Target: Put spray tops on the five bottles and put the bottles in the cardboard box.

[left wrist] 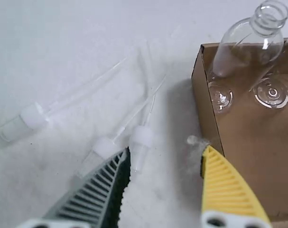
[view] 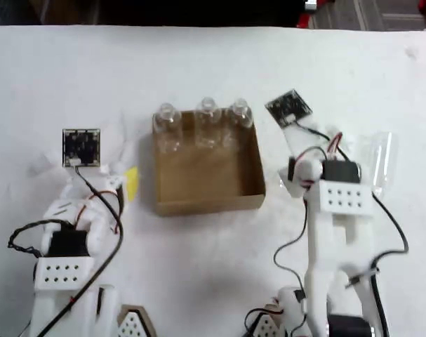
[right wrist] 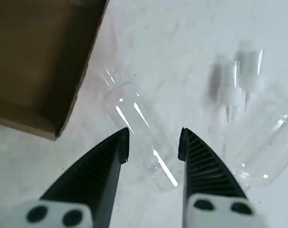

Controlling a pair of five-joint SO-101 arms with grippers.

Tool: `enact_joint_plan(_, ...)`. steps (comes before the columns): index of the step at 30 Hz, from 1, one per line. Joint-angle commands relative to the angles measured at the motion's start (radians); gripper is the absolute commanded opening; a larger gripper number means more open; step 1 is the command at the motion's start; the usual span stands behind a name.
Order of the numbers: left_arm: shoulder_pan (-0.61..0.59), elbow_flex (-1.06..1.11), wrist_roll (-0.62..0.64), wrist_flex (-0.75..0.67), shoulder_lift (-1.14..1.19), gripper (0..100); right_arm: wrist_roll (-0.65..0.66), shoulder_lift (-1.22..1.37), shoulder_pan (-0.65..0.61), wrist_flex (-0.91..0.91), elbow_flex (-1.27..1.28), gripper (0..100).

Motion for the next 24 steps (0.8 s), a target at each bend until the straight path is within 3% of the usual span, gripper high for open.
enact_joint_plan(1, -0.010, -0.008, 0.003, -0.025, -0.019, 23, -0.029, 0.070, -0.084, 0.002, -0.092, 15.2)
enact_joint_plan(8, -0.010, -0.008, 0.003, -0.025, -0.019, 23, -0.026, 0.188, -0.096, -0.102, -0.086, 15.2)
enact_joint_plan(20, -0.008, -0.008, 0.003, -0.025, -0.019, 23, -0.021, 0.354, 0.001, -0.199, -0.084, 15.2)
enact_joint_plan(24, -0.008, -0.008, 0.003, -0.025, -0.019, 23, 0.072, 0.366, 0.053, -0.193, -0.086, 14.9)
